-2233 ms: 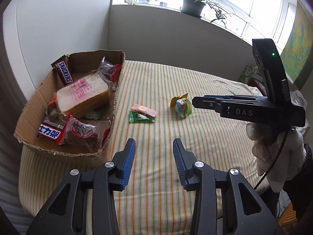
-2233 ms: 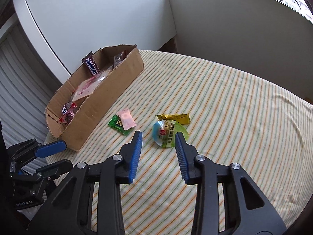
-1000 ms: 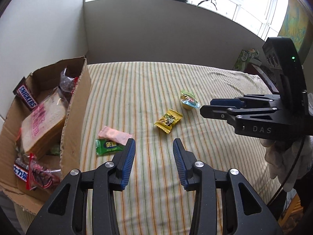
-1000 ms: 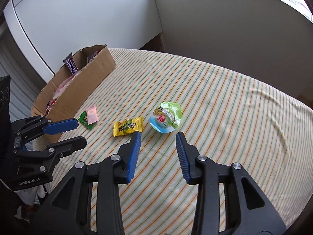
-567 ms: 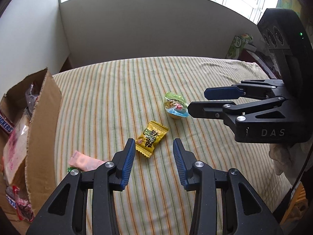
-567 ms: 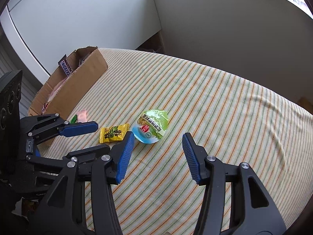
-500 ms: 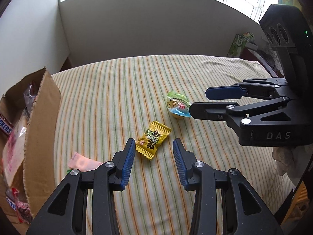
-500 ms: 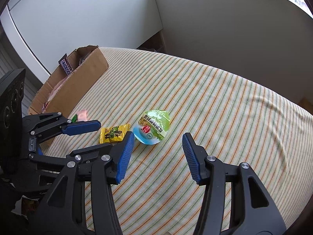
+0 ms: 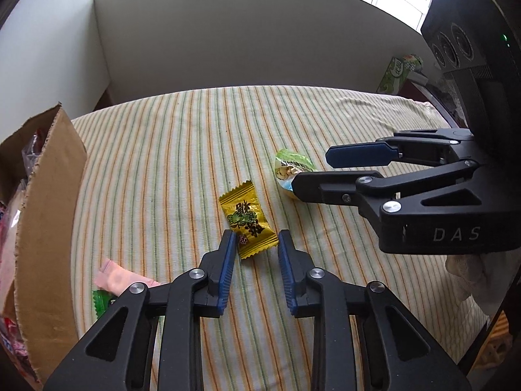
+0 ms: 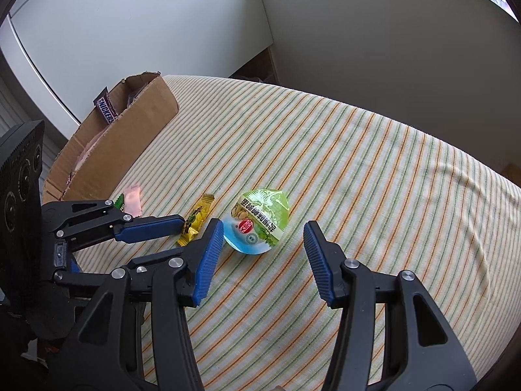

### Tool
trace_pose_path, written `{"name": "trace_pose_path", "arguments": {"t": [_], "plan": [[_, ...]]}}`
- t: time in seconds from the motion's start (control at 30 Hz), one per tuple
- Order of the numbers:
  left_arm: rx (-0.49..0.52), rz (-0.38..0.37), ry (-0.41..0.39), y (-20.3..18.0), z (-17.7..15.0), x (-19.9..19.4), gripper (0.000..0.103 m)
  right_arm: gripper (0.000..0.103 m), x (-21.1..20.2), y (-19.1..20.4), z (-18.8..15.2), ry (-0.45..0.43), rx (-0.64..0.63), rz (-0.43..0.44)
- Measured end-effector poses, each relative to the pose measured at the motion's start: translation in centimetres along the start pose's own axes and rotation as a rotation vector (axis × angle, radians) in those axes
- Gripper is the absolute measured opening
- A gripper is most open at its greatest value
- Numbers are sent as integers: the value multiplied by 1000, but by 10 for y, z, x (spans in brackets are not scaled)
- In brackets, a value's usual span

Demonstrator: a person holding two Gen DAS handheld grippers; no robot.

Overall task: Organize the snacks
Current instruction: 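Close left gripper on the yellow candy while right gripper closes on the green candy cup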

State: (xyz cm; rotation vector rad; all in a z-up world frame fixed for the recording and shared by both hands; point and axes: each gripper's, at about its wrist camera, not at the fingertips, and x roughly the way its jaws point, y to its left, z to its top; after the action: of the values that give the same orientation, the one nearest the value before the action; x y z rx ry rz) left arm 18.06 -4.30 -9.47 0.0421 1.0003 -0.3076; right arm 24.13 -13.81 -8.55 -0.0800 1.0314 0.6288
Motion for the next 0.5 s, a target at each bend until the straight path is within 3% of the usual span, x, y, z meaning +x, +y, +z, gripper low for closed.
{"name": "trace_pose_path", "arguments": {"t": [0.2, 0.37, 0.5], "plan": [[-11, -4, -5, 7, -1, -5, 26, 54, 2, 2, 1, 6, -21, -10], [-30, -2, -11, 8, 0, -8, 38, 54, 4, 3, 1, 9, -31, -11], [-35, 9, 1, 9, 3, -5, 38, 54, 8, 5, 3, 15, -37, -16]]}}
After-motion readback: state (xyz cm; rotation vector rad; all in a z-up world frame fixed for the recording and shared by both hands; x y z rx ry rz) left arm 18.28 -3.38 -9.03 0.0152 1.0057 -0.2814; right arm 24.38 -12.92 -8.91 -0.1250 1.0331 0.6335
